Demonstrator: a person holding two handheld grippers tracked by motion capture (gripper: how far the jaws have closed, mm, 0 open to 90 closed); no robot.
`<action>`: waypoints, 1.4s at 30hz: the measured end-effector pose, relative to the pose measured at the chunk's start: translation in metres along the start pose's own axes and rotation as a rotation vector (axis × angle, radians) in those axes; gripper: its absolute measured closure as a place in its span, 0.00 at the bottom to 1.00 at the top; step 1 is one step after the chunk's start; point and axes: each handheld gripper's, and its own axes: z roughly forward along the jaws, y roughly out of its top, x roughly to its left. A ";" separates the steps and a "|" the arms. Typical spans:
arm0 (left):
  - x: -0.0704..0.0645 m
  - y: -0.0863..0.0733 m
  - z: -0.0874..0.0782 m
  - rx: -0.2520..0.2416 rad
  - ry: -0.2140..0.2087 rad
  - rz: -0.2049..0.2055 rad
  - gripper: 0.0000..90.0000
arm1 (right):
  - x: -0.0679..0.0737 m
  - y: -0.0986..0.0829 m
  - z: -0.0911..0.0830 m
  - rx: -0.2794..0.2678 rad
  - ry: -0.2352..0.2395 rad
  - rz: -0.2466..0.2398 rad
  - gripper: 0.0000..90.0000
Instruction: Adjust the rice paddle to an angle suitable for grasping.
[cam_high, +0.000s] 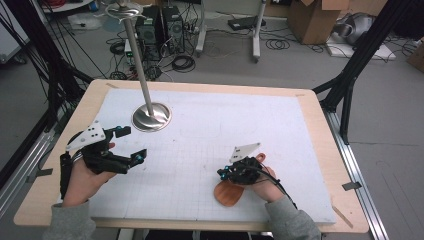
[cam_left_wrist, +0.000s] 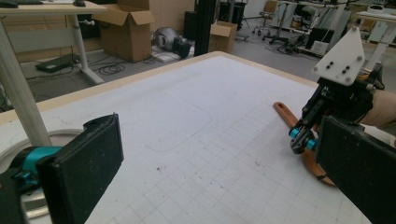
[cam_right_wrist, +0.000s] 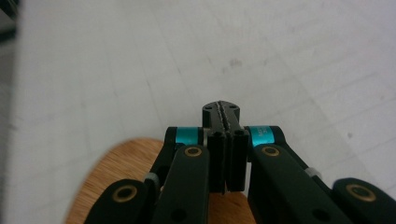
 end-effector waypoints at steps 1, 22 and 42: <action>0.000 0.000 0.000 0.000 0.000 0.000 0.02 | 0.000 0.000 0.000 0.000 0.000 0.000 1.00; 0.004 -0.005 0.002 0.017 0.017 -0.007 0.02 | -0.072 -0.071 -0.089 0.035 -0.152 0.172 1.00; 0.005 -0.008 0.000 0.032 0.035 -0.009 0.02 | -0.070 -0.054 -0.056 0.051 -0.236 0.130 1.00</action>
